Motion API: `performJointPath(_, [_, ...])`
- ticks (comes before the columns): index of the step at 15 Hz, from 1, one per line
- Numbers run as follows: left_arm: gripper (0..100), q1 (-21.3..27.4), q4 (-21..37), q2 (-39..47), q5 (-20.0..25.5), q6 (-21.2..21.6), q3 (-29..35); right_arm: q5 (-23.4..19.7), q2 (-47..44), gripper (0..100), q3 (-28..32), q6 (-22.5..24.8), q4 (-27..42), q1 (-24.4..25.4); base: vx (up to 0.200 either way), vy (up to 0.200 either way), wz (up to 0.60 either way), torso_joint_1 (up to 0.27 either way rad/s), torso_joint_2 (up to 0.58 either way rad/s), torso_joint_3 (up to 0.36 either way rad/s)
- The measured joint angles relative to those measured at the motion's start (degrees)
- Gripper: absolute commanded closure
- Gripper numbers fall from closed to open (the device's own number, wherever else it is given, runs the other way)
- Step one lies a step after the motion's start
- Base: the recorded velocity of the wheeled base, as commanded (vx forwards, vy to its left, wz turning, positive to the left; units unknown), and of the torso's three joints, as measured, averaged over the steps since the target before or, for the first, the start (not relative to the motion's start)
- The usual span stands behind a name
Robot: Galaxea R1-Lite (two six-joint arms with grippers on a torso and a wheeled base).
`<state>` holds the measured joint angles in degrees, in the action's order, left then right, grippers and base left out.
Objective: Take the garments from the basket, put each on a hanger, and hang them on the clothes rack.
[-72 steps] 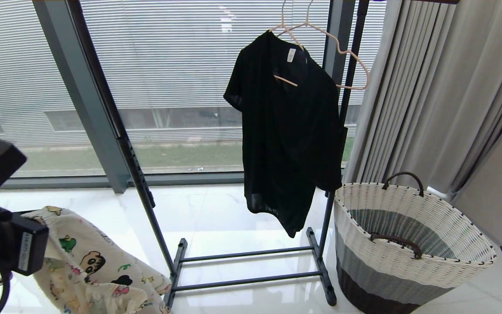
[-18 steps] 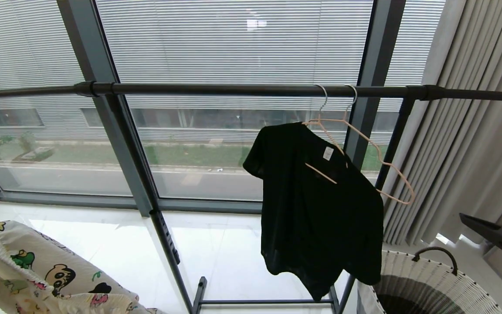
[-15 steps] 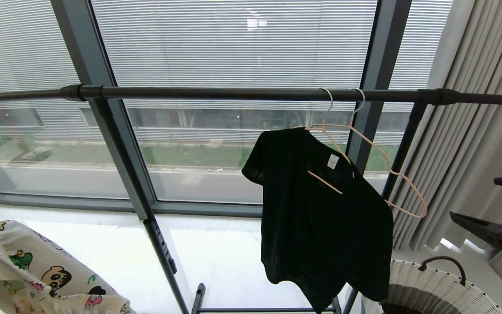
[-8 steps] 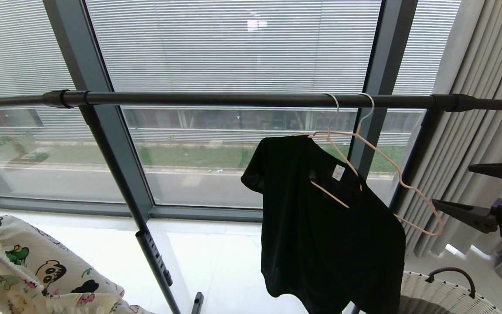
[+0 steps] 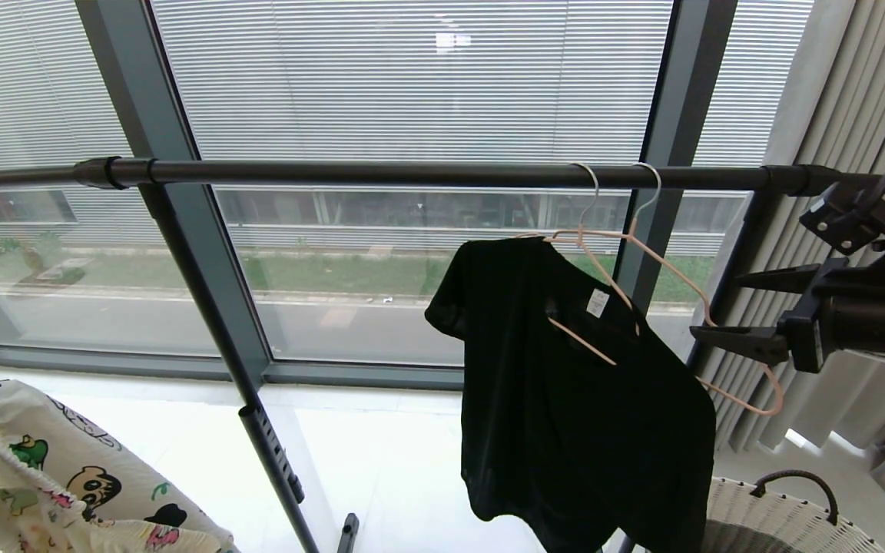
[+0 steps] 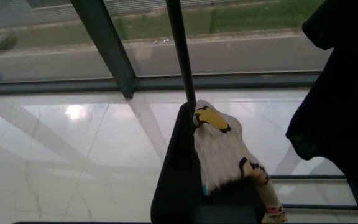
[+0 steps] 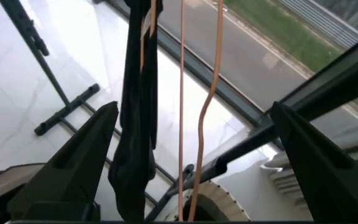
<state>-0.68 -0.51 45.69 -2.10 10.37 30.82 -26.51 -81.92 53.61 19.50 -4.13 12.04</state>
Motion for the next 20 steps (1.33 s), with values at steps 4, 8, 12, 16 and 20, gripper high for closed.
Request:
performJointPath(4, [100,0.11,0.0,-0.07,0.0,0.02,-0.06,-0.28,-6.03,0,2.26,-2.4,-1.52,-0.11,0.0,0.0,0.0,0.0,0.0,0.0])
performJointPath(8, [100,0.16,0.0,-0.1,0.0,0.07,-0.2,-0.28,-9.59,0,4.57,-5.23,-2.27,-0.15,0.0,0.0,0.0,0.0,0.0,0.0])
performJointPath(12, [100,0.17,0.0,-0.1,0.0,0.07,-0.23,-0.22,-11.93,0,5.56,-5.3,-2.27,-0.11,0.0,0.0,0.0,0.0,0.0,0.0])
performJointPath(16, [100,0.2,0.0,-0.11,0.0,0.1,-0.23,-0.17,-13.25,0,5.69,-5.3,-2.32,-0.11,0.0,0.0,0.0,0.0,0.0,0.0])
performJointPath(20, [100,0.17,0.0,-0.22,0.0,0.1,-0.23,0.05,-13.75,100,5.62,-5.61,-5.23,-0.17,0.0,0.0,0.0,0.0,0.0,0.0])
